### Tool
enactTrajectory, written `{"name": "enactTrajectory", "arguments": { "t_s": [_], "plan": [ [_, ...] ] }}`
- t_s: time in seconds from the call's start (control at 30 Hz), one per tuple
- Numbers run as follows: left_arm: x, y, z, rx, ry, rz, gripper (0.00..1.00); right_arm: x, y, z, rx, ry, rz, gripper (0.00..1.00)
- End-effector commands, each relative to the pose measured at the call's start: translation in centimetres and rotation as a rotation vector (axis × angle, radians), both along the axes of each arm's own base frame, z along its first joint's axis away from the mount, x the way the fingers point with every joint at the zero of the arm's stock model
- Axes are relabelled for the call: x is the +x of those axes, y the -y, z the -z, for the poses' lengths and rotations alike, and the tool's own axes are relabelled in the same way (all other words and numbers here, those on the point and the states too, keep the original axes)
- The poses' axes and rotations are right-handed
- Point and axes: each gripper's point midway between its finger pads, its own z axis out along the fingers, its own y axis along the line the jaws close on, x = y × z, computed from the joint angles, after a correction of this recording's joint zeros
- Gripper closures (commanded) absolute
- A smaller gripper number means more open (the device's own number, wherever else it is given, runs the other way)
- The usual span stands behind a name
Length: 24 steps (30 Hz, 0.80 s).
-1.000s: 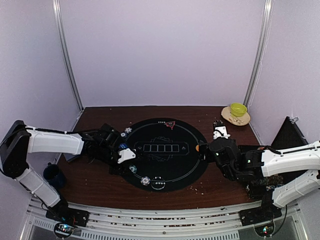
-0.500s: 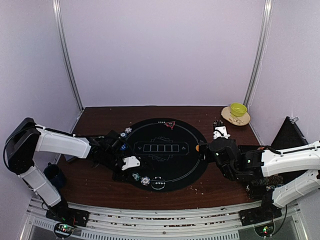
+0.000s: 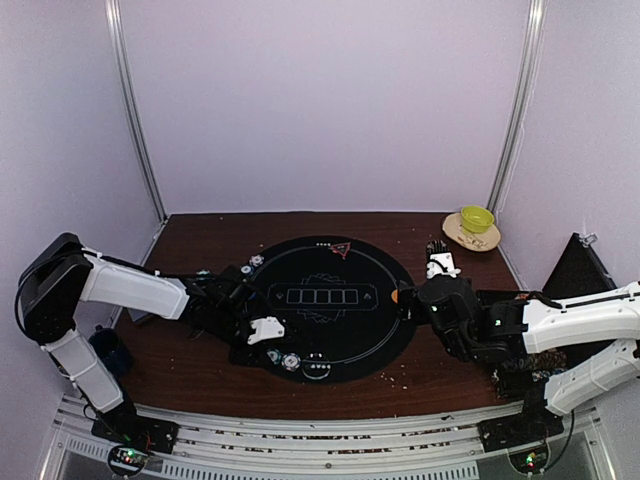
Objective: Distribute texas hold em gaming equipment
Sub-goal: Place the pile of poker chips at the dealer area.
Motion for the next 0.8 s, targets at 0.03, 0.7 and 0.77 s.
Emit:
{"name": "enactTrajectory", "arguments": {
  "t_s": [0.03, 0.7, 0.77],
  "plan": [
    [0.4, 0.6, 0.0, -0.017, 0.023, -0.006, 0.64, 0.2, -0.2, -0.9, -0.005, 0.017, 0.013, 0.00],
    [0.2, 0.6, -0.3, -0.019, 0.024, 0.001, 0.34, 0.1, -0.3, -1.0, -0.006, 0.017, 0.010, 0.00],
    [0.4, 0.5, -1.0, -0.026, 0.047, -0.004, 0.22, 0.1, -0.3, -1.0, -0.003, 0.018, 0.010, 0.00]
  ]
}}
